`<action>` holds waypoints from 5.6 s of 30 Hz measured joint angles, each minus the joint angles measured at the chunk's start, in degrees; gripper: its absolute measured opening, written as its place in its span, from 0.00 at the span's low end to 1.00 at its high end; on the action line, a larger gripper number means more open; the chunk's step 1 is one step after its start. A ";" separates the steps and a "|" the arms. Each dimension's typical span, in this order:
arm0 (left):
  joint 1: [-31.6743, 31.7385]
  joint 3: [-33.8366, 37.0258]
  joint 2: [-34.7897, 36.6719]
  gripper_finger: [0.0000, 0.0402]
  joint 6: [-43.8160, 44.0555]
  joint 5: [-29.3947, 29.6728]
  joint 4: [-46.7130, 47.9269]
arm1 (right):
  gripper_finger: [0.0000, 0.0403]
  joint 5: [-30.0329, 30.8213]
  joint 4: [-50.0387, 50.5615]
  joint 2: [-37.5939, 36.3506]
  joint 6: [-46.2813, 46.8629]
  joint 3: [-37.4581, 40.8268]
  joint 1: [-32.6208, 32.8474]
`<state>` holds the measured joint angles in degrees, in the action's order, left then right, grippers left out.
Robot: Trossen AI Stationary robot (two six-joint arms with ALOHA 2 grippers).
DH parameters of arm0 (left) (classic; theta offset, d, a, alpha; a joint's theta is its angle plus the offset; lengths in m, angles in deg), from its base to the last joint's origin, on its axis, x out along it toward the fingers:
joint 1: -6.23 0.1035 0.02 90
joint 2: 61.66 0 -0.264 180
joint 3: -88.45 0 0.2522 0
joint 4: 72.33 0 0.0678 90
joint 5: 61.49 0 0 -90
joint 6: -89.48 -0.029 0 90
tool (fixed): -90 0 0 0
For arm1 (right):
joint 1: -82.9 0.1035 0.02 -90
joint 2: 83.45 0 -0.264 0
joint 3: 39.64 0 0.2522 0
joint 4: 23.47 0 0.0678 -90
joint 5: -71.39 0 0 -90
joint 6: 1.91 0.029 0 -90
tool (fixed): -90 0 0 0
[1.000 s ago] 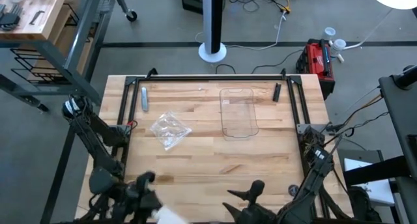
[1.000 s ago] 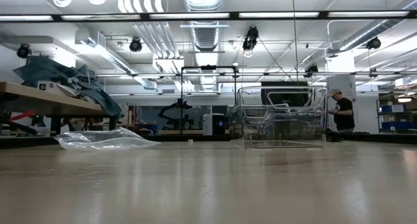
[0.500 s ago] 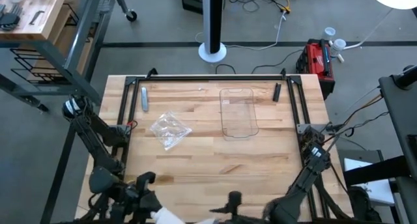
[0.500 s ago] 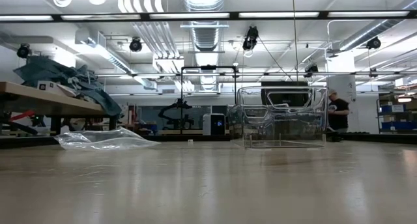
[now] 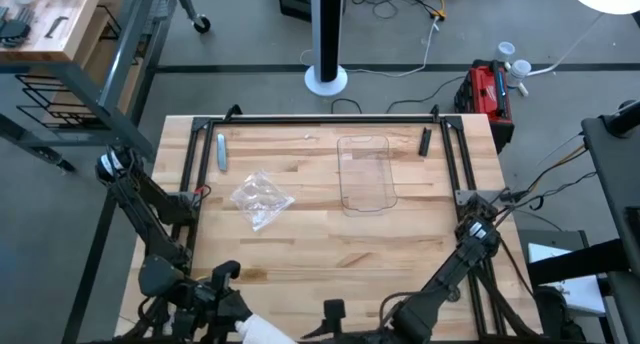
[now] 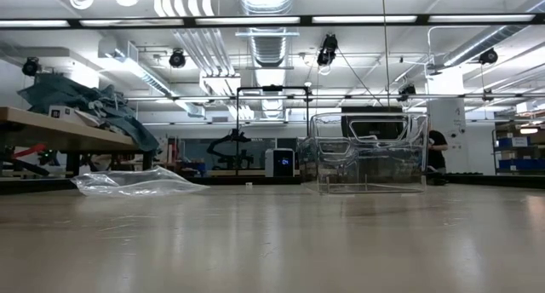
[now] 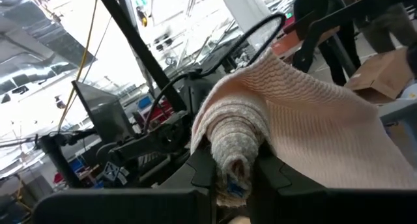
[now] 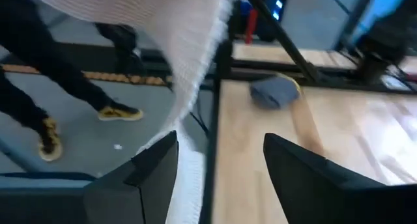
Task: Roll bandage
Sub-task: Roll the brown bandage
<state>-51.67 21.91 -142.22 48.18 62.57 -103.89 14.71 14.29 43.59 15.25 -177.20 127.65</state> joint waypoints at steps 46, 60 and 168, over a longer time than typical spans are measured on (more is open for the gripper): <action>-0.13 0.00 0.00 0.09 2.01 1.43 1.55 | 0.66 11.03 9.46 0.53 7.57 -2.24 2.84; -0.15 0.00 0.00 0.09 2.32 20.40 1.57 | 0.03 13.46 11.25 2.71 3.07 -8.21 4.42; 2.21 0.00 -6.84 0.09 -4.15 18.25 -9.79 | 0.08 16.43 -3.85 0.48 -2.37 3.11 -2.40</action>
<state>-49.45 21.91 -149.06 44.03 80.82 -113.69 31.14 10.44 44.07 12.88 -174.09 125.25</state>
